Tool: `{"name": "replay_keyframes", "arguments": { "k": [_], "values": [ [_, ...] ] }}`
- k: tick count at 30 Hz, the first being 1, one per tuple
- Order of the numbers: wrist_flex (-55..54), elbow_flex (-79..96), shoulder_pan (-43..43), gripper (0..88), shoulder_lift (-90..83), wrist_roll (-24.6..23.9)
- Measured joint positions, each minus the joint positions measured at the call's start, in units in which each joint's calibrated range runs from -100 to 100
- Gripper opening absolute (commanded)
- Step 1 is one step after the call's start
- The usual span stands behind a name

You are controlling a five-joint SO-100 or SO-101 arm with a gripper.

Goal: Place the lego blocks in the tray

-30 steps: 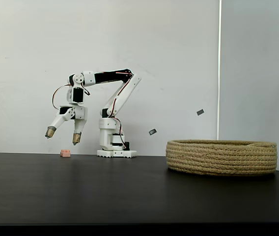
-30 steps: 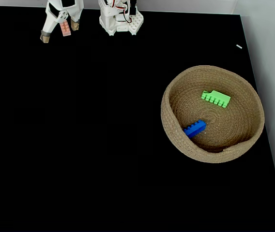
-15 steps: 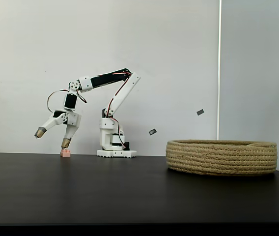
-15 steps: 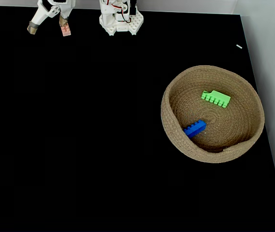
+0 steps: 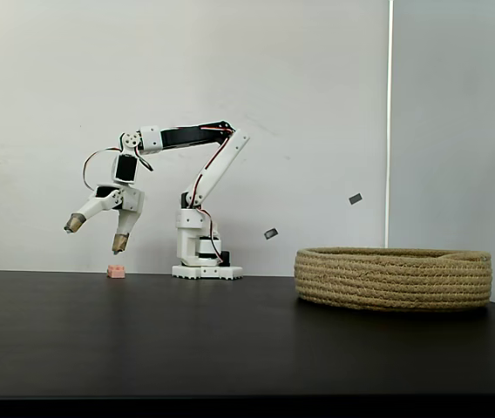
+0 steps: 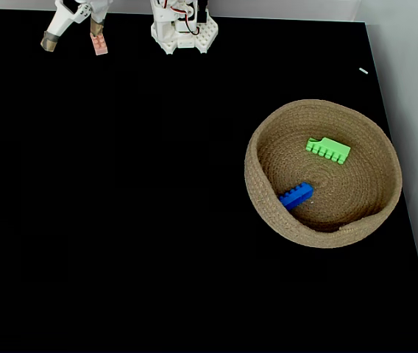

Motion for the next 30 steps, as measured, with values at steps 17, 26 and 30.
{"name": "replay_keyframes", "arguments": {
  "k": [17, 26, 30],
  "values": [
    [-4.7, 18.4, 2.1, 47.1, -12.9, -0.1],
    [-5.9, 19.8, 8.0, 45.7, -13.5, 2.4],
    [-9.7, 21.6, 9.4, 43.8, -12.7, 2.6]
  ]
}}
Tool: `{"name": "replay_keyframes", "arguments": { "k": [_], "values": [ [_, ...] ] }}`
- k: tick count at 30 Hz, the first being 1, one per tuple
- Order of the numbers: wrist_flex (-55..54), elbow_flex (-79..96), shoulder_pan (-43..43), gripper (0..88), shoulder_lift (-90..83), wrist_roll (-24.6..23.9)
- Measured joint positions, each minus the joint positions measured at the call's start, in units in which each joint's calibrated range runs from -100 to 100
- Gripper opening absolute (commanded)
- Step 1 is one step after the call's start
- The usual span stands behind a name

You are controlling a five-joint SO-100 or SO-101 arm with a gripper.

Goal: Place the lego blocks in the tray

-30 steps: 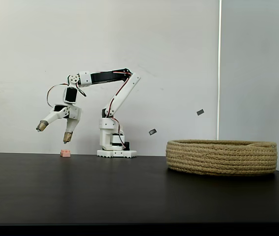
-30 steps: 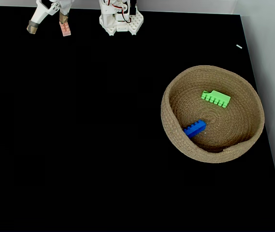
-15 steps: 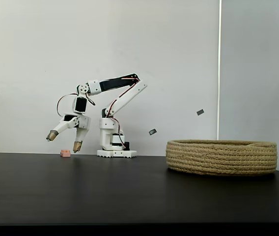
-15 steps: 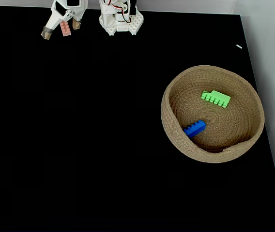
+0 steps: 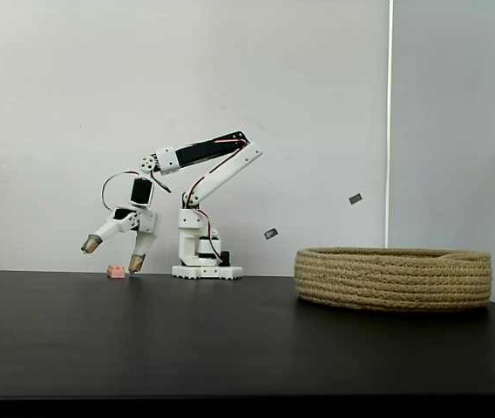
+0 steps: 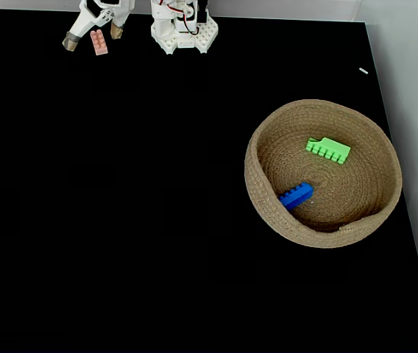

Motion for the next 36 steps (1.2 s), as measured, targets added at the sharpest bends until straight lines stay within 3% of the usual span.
{"name": "replay_keyframes", "arguments": {
  "k": [7, 14, 22, 25, 36],
  "values": [
    [-3.3, 0.0, 0.4, 32.2, 3.1, 0.3],
    [-5.5, 0.1, 0.9, 0.3, 4.7, 0.3],
    [-5.8, -0.8, 1.0, 0.1, 8.4, 0.1],
    [-5.9, -2.7, -1.9, 0.1, 8.1, -2.0],
    [-8.3, -21.2, -32.0, 0.1, 2.5, -14.5]
  ]
}}
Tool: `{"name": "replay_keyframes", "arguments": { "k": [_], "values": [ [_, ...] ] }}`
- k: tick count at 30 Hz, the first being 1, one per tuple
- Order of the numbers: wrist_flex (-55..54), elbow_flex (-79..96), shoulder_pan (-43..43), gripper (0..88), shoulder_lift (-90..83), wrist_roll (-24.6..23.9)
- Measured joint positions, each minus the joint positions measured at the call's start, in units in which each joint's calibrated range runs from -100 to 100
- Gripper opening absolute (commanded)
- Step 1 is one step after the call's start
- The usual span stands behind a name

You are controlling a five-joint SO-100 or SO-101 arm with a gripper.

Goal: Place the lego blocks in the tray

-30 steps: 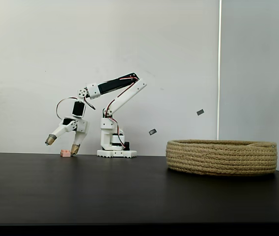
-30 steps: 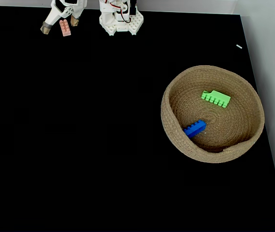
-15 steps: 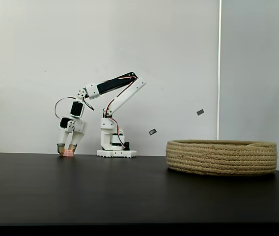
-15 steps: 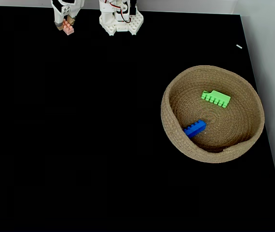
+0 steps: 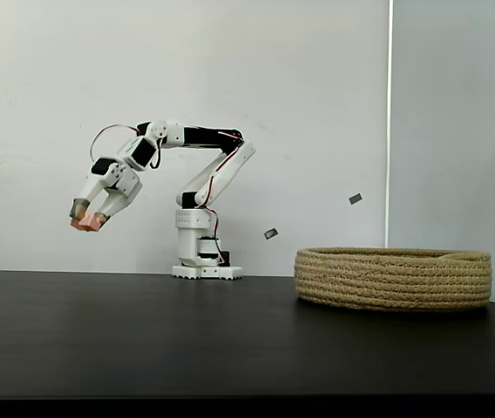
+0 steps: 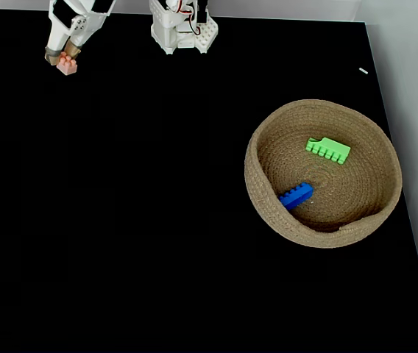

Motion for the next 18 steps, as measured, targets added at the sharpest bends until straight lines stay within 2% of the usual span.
{"name": "replay_keyframes", "arguments": {
  "k": [11, 18],
  "values": [
    [-4.3, -2.5, -35.3, 0.2, -3.6, -4.4],
    [-6.3, -12.4, -52.0, 0.2, 4.9, -9.2]
  ]
}}
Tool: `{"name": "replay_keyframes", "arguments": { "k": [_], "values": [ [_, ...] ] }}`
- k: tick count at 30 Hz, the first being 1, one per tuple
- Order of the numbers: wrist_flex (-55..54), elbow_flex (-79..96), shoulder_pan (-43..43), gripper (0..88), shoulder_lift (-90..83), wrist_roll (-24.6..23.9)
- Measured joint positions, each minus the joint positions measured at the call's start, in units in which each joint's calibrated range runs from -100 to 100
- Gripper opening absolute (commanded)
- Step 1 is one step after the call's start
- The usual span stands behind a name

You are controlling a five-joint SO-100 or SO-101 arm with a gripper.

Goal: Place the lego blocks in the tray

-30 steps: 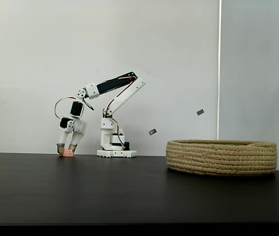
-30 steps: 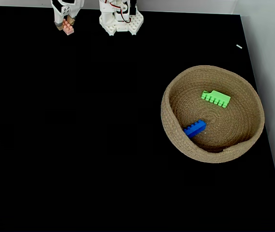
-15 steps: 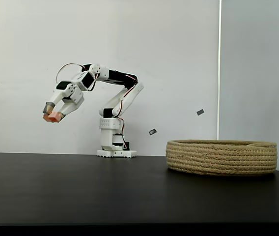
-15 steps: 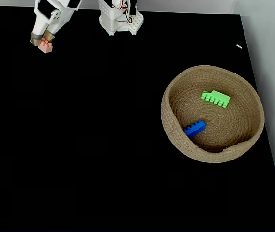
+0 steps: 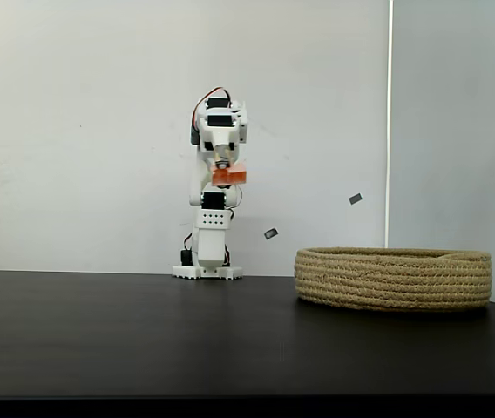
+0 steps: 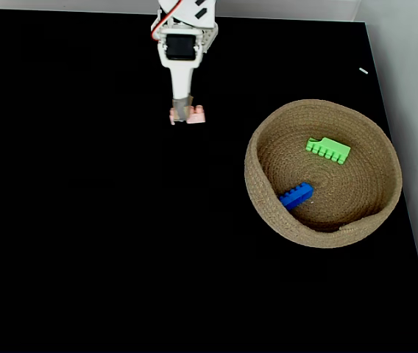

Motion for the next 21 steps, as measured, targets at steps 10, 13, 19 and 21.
{"name": "replay_keyframes", "arguments": {
  "k": [10, 13, 19, 21],
  "values": [
    [-5.0, -9.0, -13.3, 0.2, 17.1, -7.4],
    [-5.1, -14.8, -16.3, 0.2, 25.8, -9.7],
    [-5.7, -25.1, -20.8, 6.3, 41.2, -11.4],
    [-6.2, -26.2, -23.0, 12.4, 43.4, -11.0]
  ]
}}
